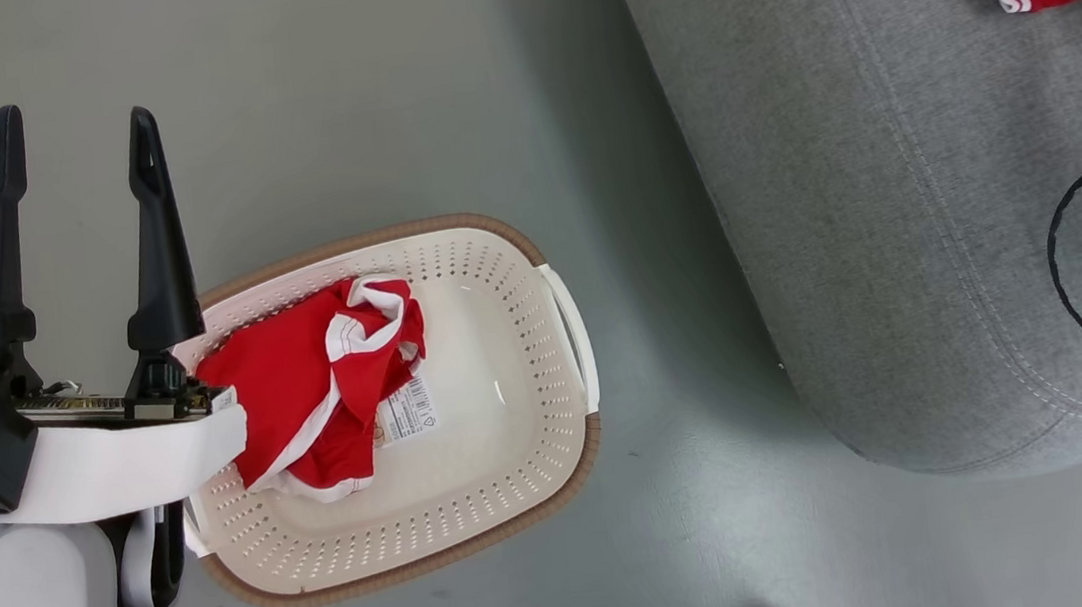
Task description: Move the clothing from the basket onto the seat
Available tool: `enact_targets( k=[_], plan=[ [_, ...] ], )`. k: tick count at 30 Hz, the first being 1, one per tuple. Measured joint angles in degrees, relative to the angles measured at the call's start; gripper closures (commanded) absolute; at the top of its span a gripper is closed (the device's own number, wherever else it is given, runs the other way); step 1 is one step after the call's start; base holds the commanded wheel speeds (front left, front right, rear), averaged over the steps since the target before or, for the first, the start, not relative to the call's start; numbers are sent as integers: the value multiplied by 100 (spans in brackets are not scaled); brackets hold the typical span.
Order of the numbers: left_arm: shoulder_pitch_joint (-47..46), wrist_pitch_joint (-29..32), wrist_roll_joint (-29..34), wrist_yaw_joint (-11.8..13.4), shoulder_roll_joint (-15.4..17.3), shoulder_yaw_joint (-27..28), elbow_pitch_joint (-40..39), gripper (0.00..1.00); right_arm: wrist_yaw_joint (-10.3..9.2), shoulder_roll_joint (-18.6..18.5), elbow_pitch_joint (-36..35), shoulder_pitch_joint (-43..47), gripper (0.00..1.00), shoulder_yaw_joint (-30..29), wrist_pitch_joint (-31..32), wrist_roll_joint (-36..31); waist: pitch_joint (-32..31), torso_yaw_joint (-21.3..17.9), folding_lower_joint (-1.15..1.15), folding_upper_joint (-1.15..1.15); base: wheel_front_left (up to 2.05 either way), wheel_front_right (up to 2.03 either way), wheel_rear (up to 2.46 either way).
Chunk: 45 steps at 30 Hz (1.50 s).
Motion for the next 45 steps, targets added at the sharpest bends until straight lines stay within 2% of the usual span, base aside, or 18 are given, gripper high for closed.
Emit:
enact_targets(
  k=[14, 24, 35, 45],
  plan=[
    [4, -45, -2, 1, 4, 56, 181, 0, 0, 34, -348, 369, 0, 308, -56, 47, -210, -206, 0, 0, 0, 0, 0],
    [58, -93, -158, 57, -82, 212, 510, 0, 0, -83, -795, 443, 0, 396, -102, 30, -459, -249, 0, 0, 0, 0, 0],
    [347, -102, -249, 212, -264, 427, 847, 0, 0, -205, -1351, 435, 0, 398, -108, -202, -783, -84, 0, 0, 0, 0, 0],
    [540, -146, -347, 307, -480, 592, 900, 0, 0, -113, -1957, 444, 0, 319, -108, -633, -1117, 206, 0, 0, 0, 0, 0]
  ],
)
